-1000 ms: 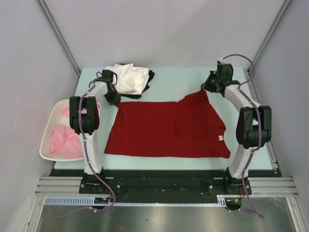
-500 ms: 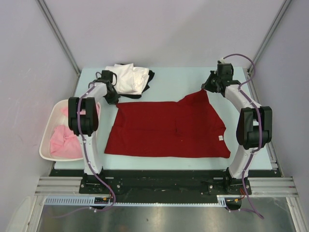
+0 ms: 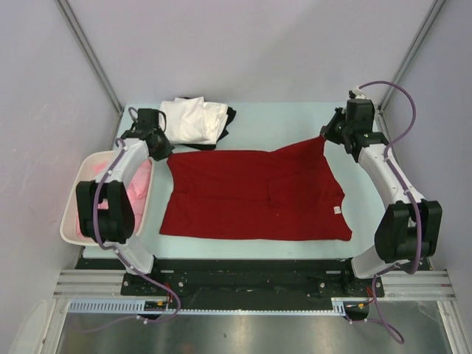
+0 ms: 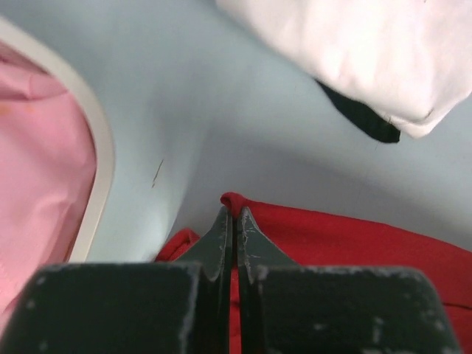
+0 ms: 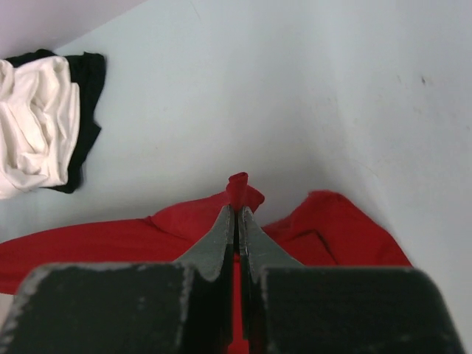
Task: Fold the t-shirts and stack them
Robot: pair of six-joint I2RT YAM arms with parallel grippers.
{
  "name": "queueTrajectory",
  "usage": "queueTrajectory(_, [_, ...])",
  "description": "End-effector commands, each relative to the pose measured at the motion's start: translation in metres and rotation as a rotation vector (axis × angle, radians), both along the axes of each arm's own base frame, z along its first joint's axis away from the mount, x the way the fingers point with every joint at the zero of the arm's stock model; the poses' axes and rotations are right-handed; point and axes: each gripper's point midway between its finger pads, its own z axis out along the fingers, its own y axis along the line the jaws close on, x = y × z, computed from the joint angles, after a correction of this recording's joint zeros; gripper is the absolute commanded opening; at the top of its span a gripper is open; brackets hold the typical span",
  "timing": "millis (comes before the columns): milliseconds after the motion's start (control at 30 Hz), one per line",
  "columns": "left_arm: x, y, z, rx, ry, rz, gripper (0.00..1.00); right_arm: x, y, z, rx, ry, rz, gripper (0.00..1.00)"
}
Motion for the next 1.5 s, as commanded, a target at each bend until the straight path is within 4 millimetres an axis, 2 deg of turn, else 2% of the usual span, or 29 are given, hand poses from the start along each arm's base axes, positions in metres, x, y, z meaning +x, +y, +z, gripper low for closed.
queueTrajectory(0, [-0.019, 0.007, 0.015, -0.01, -0.052, 0.033, 0.0, -0.032, -0.02, 0.0, -0.053, 0.023, -0.052, 0.0])
queueTrajectory(33, [-0.028, 0.007, 0.006, -0.011, -0.034, 0.036, 0.0, -0.04, -0.022, -0.011, -0.057, 0.05, -0.057, 0.0])
queueTrajectory(67, [-0.032, 0.007, 0.011, -0.012, -0.051, 0.033, 0.0, -0.046, -0.024, -0.011, -0.058, 0.05, -0.061, 0.0])
queueTrajectory(133, [-0.043, 0.005, 0.003, -0.02, -0.035, 0.027, 0.0, -0.059, -0.028, -0.006, -0.063, 0.033, -0.073, 0.0])
queueTrajectory(167, [-0.047, 0.004, 0.005, -0.023, -0.041, 0.021, 0.0, -0.068, -0.029, -0.015, -0.066, 0.056, -0.073, 0.0])
queueTrajectory(233, [-0.057, 0.004, -0.003, -0.029, -0.027, 0.018, 0.0, -0.081, -0.038, -0.01, -0.079, 0.036, -0.109, 0.0])
queueTrajectory(267, [-0.061, 0.004, -0.001, -0.028, -0.037, 0.015, 0.0, -0.09, -0.041, -0.019, -0.082, 0.063, -0.118, 0.0])
queueTrajectory(333, [-0.071, 0.004, -0.006, -0.023, -0.023, 0.011, 0.0, -0.102, -0.042, -0.012, -0.078, 0.042, -0.121, 0.0])
queueTrajectory(500, [-0.092, 0.001, -0.006, -0.035, -0.038, -0.003, 0.0, -0.138, -0.045, -0.027, -0.074, 0.096, -0.149, 0.0])
queueTrajectory(600, [-0.108, 0.003, -0.011, -0.029, -0.023, 0.003, 0.0, -0.16, -0.044, -0.028, -0.057, 0.099, -0.163, 0.0])
queueTrajectory(633, [-0.117, 0.003, -0.019, -0.029, -0.002, 0.012, 0.0, -0.168, -0.045, -0.038, -0.054, 0.122, -0.172, 0.0])
queueTrajectory(700, [-0.127, 0.004, -0.02, -0.028, -0.011, 0.023, 0.0, -0.186, -0.044, -0.041, -0.036, 0.126, -0.181, 0.0])
queueTrajectory(733, [-0.137, 0.004, -0.03, -0.031, 0.011, 0.037, 0.0, -0.194, -0.042, -0.049, -0.026, 0.145, -0.191, 0.0])
queueTrajectory(867, [-0.159, -0.001, -0.041, -0.072, 0.025, 0.055, 0.0, -0.231, -0.035, -0.052, -0.002, 0.153, -0.217, 0.0])
queueTrajectory(900, [-0.17, -0.004, -0.053, -0.088, 0.054, 0.06, 0.0, -0.238, -0.034, -0.052, 0.002, 0.147, -0.223, 0.0])
queueTrajectory(967, [-0.178, -0.01, -0.056, -0.126, 0.037, 0.073, 0.18, -0.254, -0.026, -0.054, 0.044, 0.168, -0.25, 0.0])
queueTrajectory(1000, [-0.19, -0.013, -0.069, -0.146, 0.061, 0.077, 0.32, -0.262, -0.016, -0.046, 0.069, 0.134, -0.218, 0.0])
queueTrajectory(1033, [-0.193, -0.015, -0.065, -0.166, 0.028, 0.091, 0.58, -0.268, -0.012, -0.046, 0.09, 0.136, -0.217, 0.0])
queueTrajectory(1067, [-0.196, -0.02, -0.065, -0.198, 0.02, 0.081, 0.73, -0.277, -0.009, -0.047, 0.125, 0.155, -0.229, 0.14])
queueTrajectory(1100, [-0.203, -0.028, -0.067, -0.236, 0.026, 0.064, 0.8, -0.285, -0.002, -0.044, 0.137, 0.138, -0.185, 0.44])
queueTrajectory(1133, [-0.203, -0.033, -0.057, -0.265, -0.02, 0.054, 1.0, -0.288, 0.001, -0.043, 0.141, 0.137, -0.168, 0.53])
queueTrajectory(1167, [-0.204, -0.034, -0.052, -0.27, -0.037, 0.047, 1.0, -0.291, 0.004, -0.043, 0.142, 0.134, -0.152, 0.63])
queueTrajectory(1200, [-0.2, -0.034, -0.041, -0.269, -0.072, 0.043, 1.0, -0.29, 0.003, -0.04, 0.13, 0.117, -0.149, 0.9])
queueTrajectory(1233, [-0.197, -0.033, -0.031, -0.263, -0.108, 0.041, 1.0, -0.289, 0.008, -0.04, 0.111, 0.114, -0.122, 1.0])
queueTrajectory(1267, [-0.196, -0.031, -0.024, -0.254, -0.118, 0.038, 1.0, -0.282, 0.011, -0.036, 0.104, 0.093, -0.114, 1.0])
queueTrajectory(1300, [-0.188, -0.03, -0.007, -0.243, -0.156, 0.03, 1.0, -0.277, 0.011, -0.036, 0.068, 0.081, -0.102, 1.0])
queueTrajectory(1367, [-0.182, -0.028, 0.001, -0.227, -0.156, 0.028, 1.0, -0.259, 0.023, -0.034, 0.039, 0.064, -0.071, 0.99])
queueTrajectory(1400, [-0.174, -0.029, 0.013, -0.226, -0.179, 0.018, 0.99, -0.252, 0.028, -0.034, -0.001, 0.052, -0.034, 1.0])
queueTrajectory(1467, [-0.164, -0.033, 0.015, -0.231, -0.174, -0.001, 1.0, -0.232, 0.04, -0.039, -0.041, 0.045, -0.006, 1.0])
